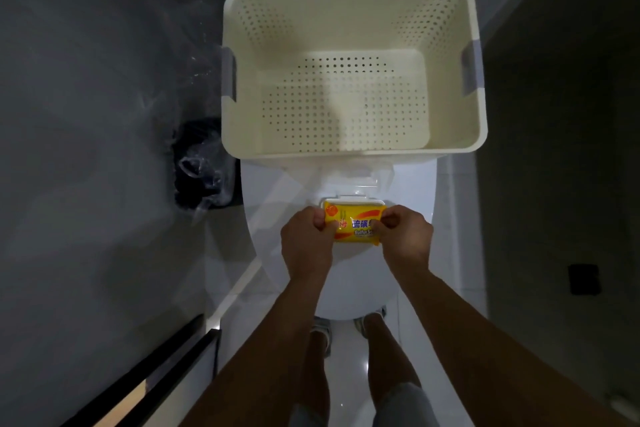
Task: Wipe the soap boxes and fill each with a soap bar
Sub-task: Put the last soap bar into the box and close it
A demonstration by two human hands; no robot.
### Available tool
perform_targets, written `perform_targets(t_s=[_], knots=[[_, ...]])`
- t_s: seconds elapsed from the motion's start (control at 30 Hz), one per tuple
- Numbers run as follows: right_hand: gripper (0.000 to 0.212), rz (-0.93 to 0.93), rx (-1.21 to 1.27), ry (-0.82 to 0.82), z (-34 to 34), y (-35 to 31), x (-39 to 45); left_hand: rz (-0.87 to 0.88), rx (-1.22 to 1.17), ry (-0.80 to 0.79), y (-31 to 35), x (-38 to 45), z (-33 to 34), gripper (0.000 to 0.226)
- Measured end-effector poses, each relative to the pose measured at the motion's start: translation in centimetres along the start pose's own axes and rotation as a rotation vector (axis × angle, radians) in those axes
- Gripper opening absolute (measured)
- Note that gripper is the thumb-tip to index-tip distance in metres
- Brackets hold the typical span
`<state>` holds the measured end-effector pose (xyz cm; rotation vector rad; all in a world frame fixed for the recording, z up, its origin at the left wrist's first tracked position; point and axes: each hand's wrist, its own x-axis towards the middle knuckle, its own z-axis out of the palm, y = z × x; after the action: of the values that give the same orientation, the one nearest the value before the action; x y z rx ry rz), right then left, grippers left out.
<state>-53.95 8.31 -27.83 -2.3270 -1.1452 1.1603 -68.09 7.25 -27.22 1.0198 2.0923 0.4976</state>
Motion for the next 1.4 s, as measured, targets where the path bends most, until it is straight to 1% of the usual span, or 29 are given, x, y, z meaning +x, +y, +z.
perform_targets(t_s=[0.2, 0.37, 0.43, 0.47, 0.53, 0.6, 0.67, 0.7, 0.77, 0.83, 0.9, 1.0, 1.1, 1.2, 1.27, 1.4], knots=[[0.013, -0.040, -0.088, -0.004, 0.5, 0.2, 0.7, 0.065, 0.048, -0.010, 0.4, 0.5, 0.0, 0.017], [0.008, -0.045, -0.144, 0.010, 0.7, 0.3, 0.9, 0.035, 0.082, -0.049, 0.3, 1.2, 0.1, 0.025], [0.010, -0.049, -0.162, 0.024, 0.4, 0.4, 1.0, 0.023, 0.119, -0.062, 0.4, 1.3, 0.0, 0.029], [0.014, -0.054, -0.165, 0.031, 0.2, 0.4, 1.1, 0.030, 0.141, -0.068, 0.5, 1.4, 0.0, 0.032], [0.022, -0.076, -0.115, 0.047, -0.1, 0.3, 1.1, 0.088, 0.115, -0.084, 0.7, 1.6, -0.4, 0.049], [0.042, -0.133, -0.056, 0.066, -0.7, -0.1, 1.0, 0.170, 0.048, -0.083, 0.9, 1.8, -0.7, 0.062], [0.060, -0.213, -0.023, 0.073, -1.3, -0.6, 0.7, 0.202, -0.002, -0.089, 1.3, 1.8, -1.1, 0.065], [0.064, -0.238, 0.003, 0.064, -1.5, -0.8, 0.5, 0.201, -0.031, -0.092, 1.5, 1.7, -1.2, 0.064], [0.058, -0.242, 0.056, 0.060, -1.9, -0.9, 0.0, 0.194, -0.084, -0.069, 1.9, 1.4, -1.4, 0.057], [0.040, -0.229, 0.115, 0.101, -2.2, -0.6, -0.7, 0.204, -0.123, -0.009, 1.9, 1.0, -1.6, 0.040], [0.026, -0.241, 0.147, 0.168, -2.4, -0.2, -1.5, 0.227, -0.107, 0.076, 1.6, 0.3, -1.7, 0.021], [0.023, -0.246, 0.205, 0.241, -2.1, 0.6, -3.0, 0.207, -0.077, 0.142, 0.5, -1.1, -1.6, 0.019], [0.022, -0.210, 0.173, 0.239, -1.4, 1.4, -3.8, 0.191, -0.088, 0.116, -0.9, -1.8, -1.1, 0.012], [0.020, -0.232, 0.119, 0.204, -0.9, 2.1, -4.1, 0.126, -0.080, 0.046, -1.7, -1.8, -0.6, 0.021], [0.019, -0.236, 0.109, 0.180, -0.7, 2.3, -4.0, 0.095, -0.085, 0.029, -2.0, -1.8, -0.3, 0.028], [0.023, -0.145, 0.181, 0.087, -0.2, 2.4, -3.6, 0.024, -0.063, -0.020, -2.4, -1.8, 0.1, 0.035]])
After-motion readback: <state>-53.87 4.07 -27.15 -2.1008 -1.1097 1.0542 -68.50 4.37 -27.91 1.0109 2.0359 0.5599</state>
